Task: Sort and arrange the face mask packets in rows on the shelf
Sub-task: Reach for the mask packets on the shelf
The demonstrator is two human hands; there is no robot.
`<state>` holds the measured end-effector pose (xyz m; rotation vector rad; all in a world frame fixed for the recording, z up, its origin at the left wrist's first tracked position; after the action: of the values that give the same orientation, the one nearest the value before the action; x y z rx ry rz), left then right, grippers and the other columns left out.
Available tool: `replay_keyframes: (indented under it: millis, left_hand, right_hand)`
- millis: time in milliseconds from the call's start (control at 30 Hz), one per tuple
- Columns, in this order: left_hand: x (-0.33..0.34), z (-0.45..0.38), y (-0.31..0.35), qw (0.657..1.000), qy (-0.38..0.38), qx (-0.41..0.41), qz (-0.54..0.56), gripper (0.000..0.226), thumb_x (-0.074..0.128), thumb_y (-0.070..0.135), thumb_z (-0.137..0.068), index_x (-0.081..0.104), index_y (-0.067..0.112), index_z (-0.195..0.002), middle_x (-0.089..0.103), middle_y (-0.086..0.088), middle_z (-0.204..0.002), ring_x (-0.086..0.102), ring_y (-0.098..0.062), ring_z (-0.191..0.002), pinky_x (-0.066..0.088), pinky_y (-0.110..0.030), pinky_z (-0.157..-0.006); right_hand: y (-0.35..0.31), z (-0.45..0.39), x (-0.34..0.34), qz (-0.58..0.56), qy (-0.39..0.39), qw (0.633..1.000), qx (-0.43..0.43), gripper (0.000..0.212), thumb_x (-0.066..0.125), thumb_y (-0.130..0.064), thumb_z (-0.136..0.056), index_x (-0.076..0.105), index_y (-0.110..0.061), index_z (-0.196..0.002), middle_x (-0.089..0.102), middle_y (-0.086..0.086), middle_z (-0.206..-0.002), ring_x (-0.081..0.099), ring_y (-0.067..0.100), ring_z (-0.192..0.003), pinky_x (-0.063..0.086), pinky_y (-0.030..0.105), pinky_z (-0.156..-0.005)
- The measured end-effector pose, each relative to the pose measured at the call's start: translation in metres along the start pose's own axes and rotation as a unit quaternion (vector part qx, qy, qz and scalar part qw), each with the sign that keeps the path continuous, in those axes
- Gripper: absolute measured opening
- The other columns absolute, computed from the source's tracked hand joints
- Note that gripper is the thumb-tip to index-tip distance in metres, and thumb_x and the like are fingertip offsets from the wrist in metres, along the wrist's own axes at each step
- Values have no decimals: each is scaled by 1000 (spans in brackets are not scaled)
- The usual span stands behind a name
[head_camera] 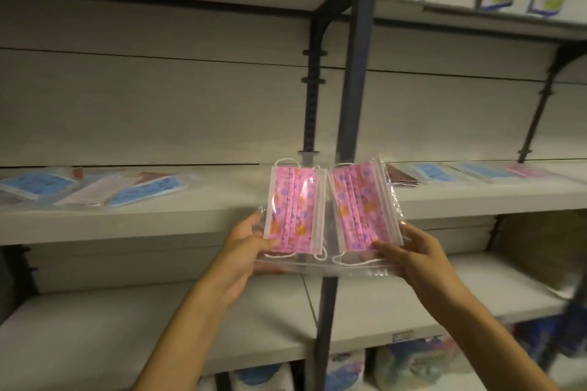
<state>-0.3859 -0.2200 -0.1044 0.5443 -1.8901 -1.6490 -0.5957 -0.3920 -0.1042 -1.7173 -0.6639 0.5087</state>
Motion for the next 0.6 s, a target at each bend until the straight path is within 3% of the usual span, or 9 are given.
replay_keyframes:
  millis: [100,167,267,300,467,600]
  left_hand:
    - [53,-1,-9,999,-38,-10,-19,37,58,-6,-92,58,15,-122,72,-17,-106,74,-28,-88,61,-41,-59]
    - [88,-6,-14,997,-66,-18,-23,34,57,-5,-93,58,11,-123,73,-16,-105,74,-27,-88,61,-39,-57]
    - [137,-18,-19,996,-79,-25,-12,33,55,-7,-94,60,13,-120,74,-14,-102,75,-25,-84,60,-36,-55]
    - [151,-23,-21,997,-78,-27,-7,33,55,-8,-94,60,14,-118,74,-13,-101,75,-25,-84,60,-35,-55]
    - [218,-54,-29,996,-83,-12,-11,35,54,-7,-95,59,19,-118,76,-6,-99,75,-28,-85,63,-39,-65]
    - [268,-81,-38,997,-78,-12,-11,31,49,-6,-96,56,18,-115,77,-12,-93,73,-42,-77,62,-35,-56]
  right_hand:
    - [3,2,-49,-16,34,999,20,27,65,7,-87,67,-5,-112,75,21,-90,74,25,-72,53,22,-53]
    - [4,1,-80,-26,53,998,31,24,64,8,-87,68,-2,-109,74,24,-91,73,27,-72,54,25,-55]
    - [9,-10,-125,-27,82,995,49,24,67,6,-86,67,-1,-109,72,28,-101,70,45,-93,54,53,-86]
    - [10,-14,-139,-25,89,994,53,25,67,5,-86,68,-2,-110,72,27,-103,68,47,-98,51,56,-93]
    - [10,-42,-205,-4,94,994,56,27,66,4,-88,67,-6,-113,75,19,-102,71,38,-98,53,50,-93]
    - [16,-78,-257,-2,82,995,52,27,67,3,-87,68,-4,-113,74,20,-104,70,32,-94,49,43,-85]
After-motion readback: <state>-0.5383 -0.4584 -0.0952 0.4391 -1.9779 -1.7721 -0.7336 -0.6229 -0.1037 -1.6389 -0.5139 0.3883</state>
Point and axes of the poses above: each hand's wrist, its own z-axis away from the middle knuckle, its own x-axis out of the palm, y = z × x, the point moved 1 cm from there along -z, towards the middle knuckle
